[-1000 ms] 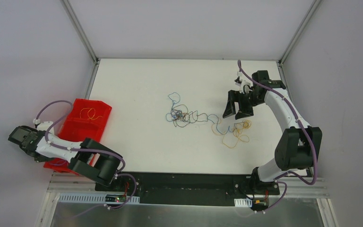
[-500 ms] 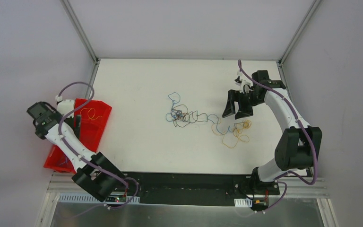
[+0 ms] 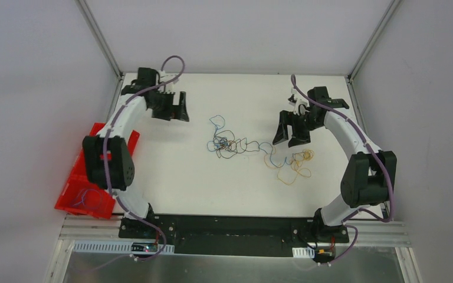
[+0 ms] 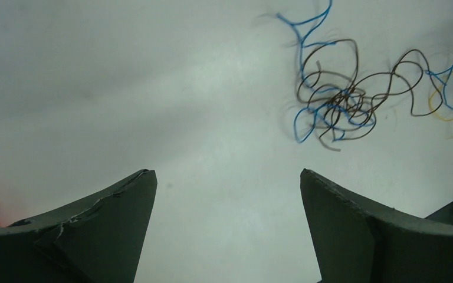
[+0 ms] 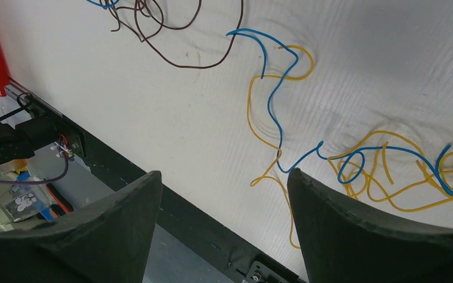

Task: Untangle the cables

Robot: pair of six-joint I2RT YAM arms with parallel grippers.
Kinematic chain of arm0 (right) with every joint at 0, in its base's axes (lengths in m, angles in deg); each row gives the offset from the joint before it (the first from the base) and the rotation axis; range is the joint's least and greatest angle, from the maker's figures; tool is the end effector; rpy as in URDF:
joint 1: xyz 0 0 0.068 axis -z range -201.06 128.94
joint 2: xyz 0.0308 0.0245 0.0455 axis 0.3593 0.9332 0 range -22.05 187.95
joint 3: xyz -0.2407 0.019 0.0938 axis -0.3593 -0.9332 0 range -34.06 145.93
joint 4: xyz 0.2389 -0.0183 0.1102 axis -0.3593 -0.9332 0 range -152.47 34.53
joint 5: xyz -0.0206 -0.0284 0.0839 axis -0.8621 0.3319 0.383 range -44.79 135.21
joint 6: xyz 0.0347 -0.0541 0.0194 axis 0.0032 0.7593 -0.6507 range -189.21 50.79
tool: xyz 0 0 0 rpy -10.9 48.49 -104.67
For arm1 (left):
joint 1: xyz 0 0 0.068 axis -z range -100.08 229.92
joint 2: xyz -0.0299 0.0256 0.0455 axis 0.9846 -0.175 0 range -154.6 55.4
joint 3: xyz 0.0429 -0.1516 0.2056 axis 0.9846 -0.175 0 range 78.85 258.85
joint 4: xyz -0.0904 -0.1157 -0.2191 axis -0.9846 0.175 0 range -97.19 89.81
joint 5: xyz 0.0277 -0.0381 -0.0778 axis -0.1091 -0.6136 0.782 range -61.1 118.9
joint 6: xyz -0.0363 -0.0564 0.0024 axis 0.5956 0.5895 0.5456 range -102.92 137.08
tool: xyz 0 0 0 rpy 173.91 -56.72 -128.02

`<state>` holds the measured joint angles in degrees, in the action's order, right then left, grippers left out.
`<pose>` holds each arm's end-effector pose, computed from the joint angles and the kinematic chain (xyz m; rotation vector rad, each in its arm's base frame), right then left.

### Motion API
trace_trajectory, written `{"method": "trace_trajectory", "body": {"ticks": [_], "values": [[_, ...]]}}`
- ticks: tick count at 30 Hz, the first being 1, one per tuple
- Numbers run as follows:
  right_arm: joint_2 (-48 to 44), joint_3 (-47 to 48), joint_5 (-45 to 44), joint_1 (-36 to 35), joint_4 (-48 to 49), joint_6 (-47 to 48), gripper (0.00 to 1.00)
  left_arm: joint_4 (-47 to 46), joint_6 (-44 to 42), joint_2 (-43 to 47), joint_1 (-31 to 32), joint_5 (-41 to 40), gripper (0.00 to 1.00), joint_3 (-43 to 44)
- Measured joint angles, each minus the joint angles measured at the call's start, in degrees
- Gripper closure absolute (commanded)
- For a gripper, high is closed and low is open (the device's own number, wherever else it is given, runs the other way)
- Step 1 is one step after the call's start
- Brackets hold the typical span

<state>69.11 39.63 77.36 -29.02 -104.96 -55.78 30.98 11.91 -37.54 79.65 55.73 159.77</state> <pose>0.3187 0.0734 0.2363 -0.6388 2.5512 0.7299 0.3655 -0.0225 0.2764 0.3070 2.3684 -0.5260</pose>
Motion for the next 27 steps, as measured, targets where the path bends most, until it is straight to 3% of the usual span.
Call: {"method": "trace_trajectory", "body": {"ticks": [7,14,16,20,22,23,27], "values": [[0.0,-0.8,-2.9,-0.5,1.7,-0.6,0.20,-6.6,4.7,-21.7,13.2,-0.1,0.11,13.7],[2.3,-1.0,-7.3,-2.1,3.2,-0.9,0.20,-9.4,3.9,-33.6,15.3,-0.2,0.22,24.2],[4.3,-0.7,-8.0,-2.5,3.4,-1.0,0.20,-9.5,3.4,-34.8,15.7,-0.3,0.31,24.4],[8.0,0.1,-8.8,-3.1,3.6,-1.2,0.20,-9.2,2.5,-36.4,17.2,-0.4,0.63,24.7],[8.7,0.4,-8.9,-3.2,3.7,-1.4,0.20,-9.0,2.2,-36.9,17.6,-0.5,0.92,25.2],[8.7,0.4,-8.9,-3.2,3.7,-1.4,0.20,-8.9,2.1,-37.1,17.9,-0.6,1.00,25.7],[8.7,1.0,-9.0,-3.2,3.7,-1.5,0.20,-7.5,1.0,-37.1,18.2,-1.4,1.00,28.1]]}}
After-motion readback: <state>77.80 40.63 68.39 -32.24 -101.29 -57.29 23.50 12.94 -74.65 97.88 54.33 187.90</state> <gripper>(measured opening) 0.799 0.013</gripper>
